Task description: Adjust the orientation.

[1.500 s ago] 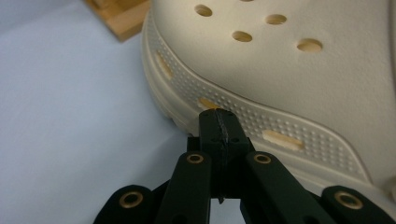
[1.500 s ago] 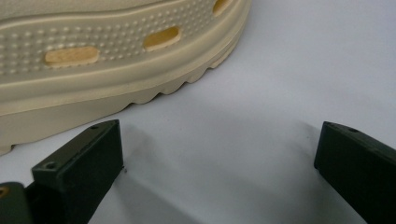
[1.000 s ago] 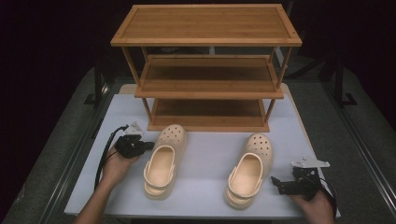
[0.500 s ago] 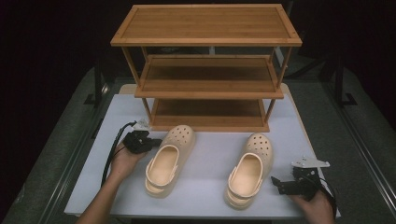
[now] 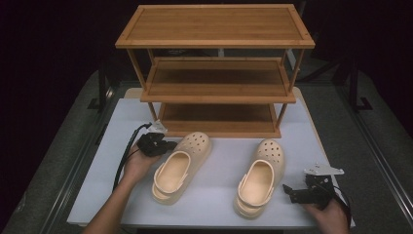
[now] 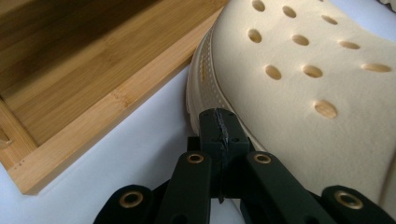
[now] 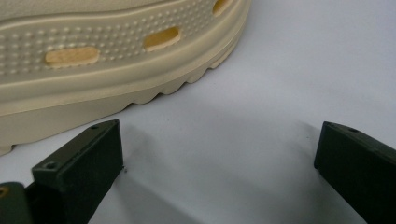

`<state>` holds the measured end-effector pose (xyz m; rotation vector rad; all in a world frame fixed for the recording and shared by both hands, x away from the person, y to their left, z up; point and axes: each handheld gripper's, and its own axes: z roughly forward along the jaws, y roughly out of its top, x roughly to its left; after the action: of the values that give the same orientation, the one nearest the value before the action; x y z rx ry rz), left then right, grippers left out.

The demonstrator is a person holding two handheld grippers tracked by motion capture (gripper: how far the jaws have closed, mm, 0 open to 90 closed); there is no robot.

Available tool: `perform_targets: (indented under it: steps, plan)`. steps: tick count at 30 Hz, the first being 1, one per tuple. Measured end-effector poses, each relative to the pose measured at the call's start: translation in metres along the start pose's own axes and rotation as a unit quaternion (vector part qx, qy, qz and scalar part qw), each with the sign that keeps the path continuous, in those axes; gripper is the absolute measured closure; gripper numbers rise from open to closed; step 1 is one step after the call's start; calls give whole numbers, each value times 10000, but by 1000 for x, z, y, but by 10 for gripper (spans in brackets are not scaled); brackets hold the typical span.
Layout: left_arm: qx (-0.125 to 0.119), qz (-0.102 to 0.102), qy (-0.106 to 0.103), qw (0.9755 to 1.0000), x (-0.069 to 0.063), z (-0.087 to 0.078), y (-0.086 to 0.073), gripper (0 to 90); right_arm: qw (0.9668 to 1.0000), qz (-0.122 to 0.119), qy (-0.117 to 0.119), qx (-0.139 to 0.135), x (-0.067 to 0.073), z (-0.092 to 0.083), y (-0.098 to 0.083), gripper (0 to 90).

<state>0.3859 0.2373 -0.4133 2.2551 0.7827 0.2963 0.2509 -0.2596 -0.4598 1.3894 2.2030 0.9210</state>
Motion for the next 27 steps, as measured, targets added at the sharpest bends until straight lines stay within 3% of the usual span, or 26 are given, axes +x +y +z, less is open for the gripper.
perform_targets:
  steps: [8, 11, 15, 27]
  plan:
    - [-1, -73, 84, 9999, 3, -17, -10, 900, 10000, -1, 1, -3, 0, 0, 0, 7]
    - [-155, -159, 135, 9997, 3, -35, -20, 889, 10000, -2, -1, -1, 0, 0, 0, 7]
    - [-171, -179, 195, 9995, 1, -52, -33, 871, 10000, -11, -2, -4, 0, 0, 0, 7]
    - [-147, -404, 407, 9982, -5, -88, -77, 696, 10000, -16, -7, 8, 0, 0, 0, 7]
